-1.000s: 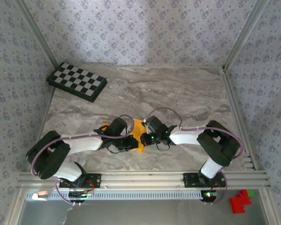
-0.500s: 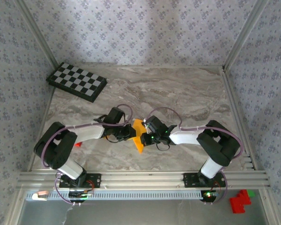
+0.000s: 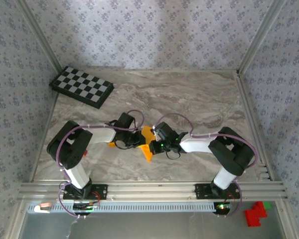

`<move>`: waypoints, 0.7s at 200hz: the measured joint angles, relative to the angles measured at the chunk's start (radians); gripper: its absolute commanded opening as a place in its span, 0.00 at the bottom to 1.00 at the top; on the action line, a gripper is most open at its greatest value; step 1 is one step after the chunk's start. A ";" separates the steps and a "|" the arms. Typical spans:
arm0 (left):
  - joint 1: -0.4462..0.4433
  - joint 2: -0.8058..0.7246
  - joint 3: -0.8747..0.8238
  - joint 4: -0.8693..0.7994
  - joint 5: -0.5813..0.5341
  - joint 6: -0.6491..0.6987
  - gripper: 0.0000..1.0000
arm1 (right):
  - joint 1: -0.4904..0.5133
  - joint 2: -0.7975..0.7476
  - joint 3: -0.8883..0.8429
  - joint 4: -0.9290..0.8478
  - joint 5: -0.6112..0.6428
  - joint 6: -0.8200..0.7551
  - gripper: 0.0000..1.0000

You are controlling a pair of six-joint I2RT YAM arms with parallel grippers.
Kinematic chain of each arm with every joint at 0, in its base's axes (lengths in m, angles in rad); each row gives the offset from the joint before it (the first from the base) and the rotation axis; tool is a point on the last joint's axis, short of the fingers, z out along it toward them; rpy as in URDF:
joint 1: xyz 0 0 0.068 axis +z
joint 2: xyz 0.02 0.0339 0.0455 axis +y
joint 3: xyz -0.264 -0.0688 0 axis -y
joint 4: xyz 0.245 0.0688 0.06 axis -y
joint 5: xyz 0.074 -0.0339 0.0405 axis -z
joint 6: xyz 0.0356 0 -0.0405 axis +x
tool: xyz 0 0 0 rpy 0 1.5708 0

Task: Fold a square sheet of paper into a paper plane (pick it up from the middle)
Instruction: Third fold the triangle at the center of the table.

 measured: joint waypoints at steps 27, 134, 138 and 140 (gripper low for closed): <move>0.009 0.005 -0.005 0.013 0.012 0.006 0.12 | -0.003 0.003 0.002 0.002 -0.008 -0.004 0.06; 0.014 0.005 -0.047 0.092 0.031 0.030 0.11 | -0.012 -0.003 0.061 -0.116 -0.005 -0.036 0.28; 0.014 0.005 -0.048 0.093 0.031 0.031 0.11 | -0.015 -0.011 0.061 -0.128 0.001 -0.038 0.28; 0.014 0.005 -0.048 0.093 0.031 0.032 0.11 | -0.016 -0.014 0.061 -0.135 0.002 -0.040 0.28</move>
